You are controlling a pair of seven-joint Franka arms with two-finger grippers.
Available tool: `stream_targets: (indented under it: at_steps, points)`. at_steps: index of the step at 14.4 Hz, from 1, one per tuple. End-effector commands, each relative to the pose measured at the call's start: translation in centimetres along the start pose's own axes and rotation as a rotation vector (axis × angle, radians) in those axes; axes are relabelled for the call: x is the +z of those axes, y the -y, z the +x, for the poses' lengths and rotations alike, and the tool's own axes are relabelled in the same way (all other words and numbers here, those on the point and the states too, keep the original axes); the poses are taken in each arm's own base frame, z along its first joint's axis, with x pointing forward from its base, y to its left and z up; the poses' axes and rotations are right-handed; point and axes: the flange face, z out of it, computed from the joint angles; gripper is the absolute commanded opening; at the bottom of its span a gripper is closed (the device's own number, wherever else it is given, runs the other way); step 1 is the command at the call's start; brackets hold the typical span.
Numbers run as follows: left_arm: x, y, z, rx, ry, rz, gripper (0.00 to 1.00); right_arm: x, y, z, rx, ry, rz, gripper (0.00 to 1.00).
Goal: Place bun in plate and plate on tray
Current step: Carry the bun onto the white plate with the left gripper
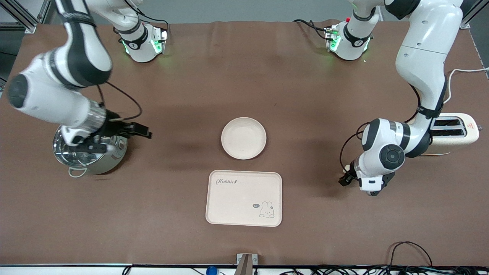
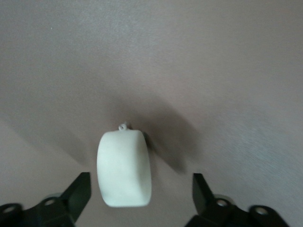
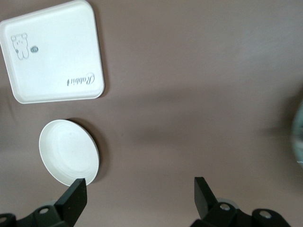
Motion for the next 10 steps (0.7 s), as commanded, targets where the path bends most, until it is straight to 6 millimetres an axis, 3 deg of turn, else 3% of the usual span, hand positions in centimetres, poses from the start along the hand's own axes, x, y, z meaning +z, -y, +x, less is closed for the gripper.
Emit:
stream_targets:
  at_steps: [1,4,5,8,10]
  points:
    - [0.6,0.4,0.9,-0.018,-0.015,0.007,0.61,4.2,2.0,-0.6,0.034,0.016,0.055,1.00]
    - [0.1,-0.3,0.2,-0.008,-0.020,0.002,0.20,9.5,4.5,-1.4,0.023,-0.008,0.066,1.00]
    - [-0.1,-1.0,-0.8,0.007,-0.013,-0.001,0.13,11.1,5.0,-1.8,0.024,-0.016,0.068,1.00]
    - [-4.0,-6.9,-8.4,0.010,0.011,-0.086,0.13,15.8,7.1,-3.1,0.022,-0.007,0.071,1.00]
    - [-6.7,-11.4,-15.1,0.012,0.037,-0.153,0.16,18.5,7.9,-3.6,0.032,-0.015,0.072,1.00]
